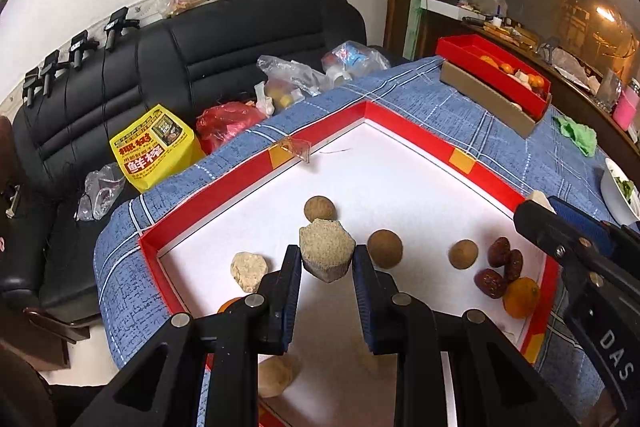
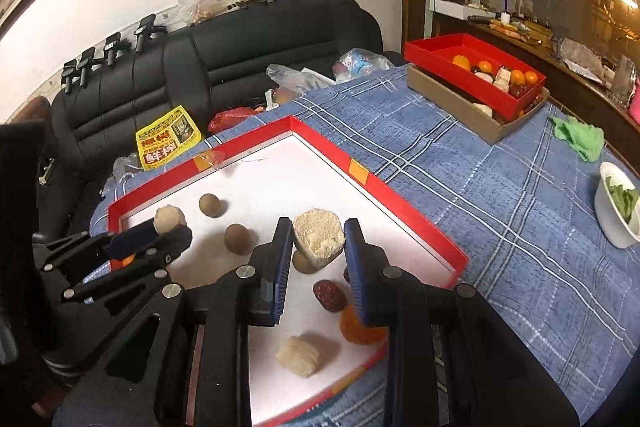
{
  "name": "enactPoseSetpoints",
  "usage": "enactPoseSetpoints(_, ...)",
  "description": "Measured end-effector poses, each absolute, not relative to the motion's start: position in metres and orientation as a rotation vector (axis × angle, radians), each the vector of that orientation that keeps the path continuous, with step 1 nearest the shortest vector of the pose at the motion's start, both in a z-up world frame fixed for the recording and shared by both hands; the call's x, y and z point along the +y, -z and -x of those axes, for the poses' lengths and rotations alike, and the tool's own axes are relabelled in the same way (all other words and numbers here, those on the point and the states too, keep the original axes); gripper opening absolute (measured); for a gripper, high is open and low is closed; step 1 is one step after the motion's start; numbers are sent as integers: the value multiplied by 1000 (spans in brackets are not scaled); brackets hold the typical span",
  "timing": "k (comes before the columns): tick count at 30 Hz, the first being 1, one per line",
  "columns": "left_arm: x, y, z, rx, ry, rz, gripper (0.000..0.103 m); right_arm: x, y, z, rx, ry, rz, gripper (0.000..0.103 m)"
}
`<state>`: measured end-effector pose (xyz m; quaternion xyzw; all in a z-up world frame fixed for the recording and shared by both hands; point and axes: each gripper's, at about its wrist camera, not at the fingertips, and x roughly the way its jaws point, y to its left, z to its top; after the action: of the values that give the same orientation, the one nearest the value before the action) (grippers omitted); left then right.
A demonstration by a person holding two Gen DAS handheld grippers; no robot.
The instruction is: Organize fruits
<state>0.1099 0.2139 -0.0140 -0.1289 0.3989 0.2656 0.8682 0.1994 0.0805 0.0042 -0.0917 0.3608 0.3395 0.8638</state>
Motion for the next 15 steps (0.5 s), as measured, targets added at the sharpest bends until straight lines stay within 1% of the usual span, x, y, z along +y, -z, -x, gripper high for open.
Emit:
enactPoseSetpoints(10, 226, 24, -115, 865, -573, 289, 26, 114, 19, -229, 840, -720, 217, 26)
enactPoseSetpoints(12, 224, 24, -115, 874, -576, 278, 39, 120, 26, -234, 861, -725, 224, 26)
enactPoseSetpoints(13, 223, 24, -115, 879, -567, 283, 50, 123, 30, -236, 874, -733, 226, 26)
enactPoseSetpoints(15, 224, 23, -110, 878, -585, 290, 52, 126, 36, -238, 895, -734, 240, 40)
